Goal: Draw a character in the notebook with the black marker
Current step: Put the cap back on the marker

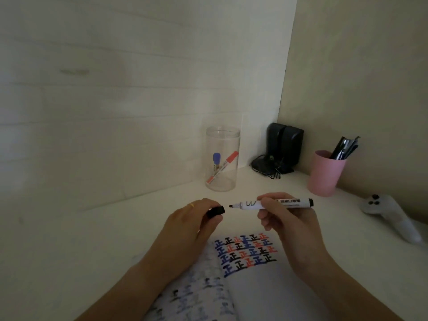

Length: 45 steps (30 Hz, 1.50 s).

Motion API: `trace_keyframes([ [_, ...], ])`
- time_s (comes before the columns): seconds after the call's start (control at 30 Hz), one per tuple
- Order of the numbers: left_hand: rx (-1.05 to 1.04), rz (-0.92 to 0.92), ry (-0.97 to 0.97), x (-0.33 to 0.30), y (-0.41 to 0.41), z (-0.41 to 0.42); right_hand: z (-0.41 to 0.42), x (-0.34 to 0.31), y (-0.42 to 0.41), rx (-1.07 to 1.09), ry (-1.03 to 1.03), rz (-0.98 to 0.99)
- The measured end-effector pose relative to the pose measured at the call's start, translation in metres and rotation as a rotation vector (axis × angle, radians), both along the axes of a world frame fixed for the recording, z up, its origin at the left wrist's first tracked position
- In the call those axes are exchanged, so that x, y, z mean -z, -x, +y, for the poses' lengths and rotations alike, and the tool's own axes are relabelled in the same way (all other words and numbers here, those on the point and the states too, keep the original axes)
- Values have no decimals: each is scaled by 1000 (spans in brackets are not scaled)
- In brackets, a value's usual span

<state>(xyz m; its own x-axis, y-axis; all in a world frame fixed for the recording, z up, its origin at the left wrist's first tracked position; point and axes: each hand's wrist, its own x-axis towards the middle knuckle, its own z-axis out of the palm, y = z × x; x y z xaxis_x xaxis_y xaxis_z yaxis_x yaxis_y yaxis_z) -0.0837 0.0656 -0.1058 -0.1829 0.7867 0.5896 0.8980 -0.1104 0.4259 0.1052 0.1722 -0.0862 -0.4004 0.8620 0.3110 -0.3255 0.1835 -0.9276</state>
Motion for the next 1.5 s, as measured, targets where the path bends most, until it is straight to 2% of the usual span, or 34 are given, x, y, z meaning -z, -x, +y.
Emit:
trace_keyframes([
  [0.6,110,36,-51,-10,-3,-8,-1,2,-1,-106,48,12],
  [1.07,181,51,-5,-12,-4,-9,-7,-2,-4,-201,53,-26],
  [1.3,206,-78,40,-12,-15,-15,-9,0,-6,-325,129,39],
  [1.5,272,-209,125,-7,-11,-18,-14,-3,-8,-269,-79,-106],
])
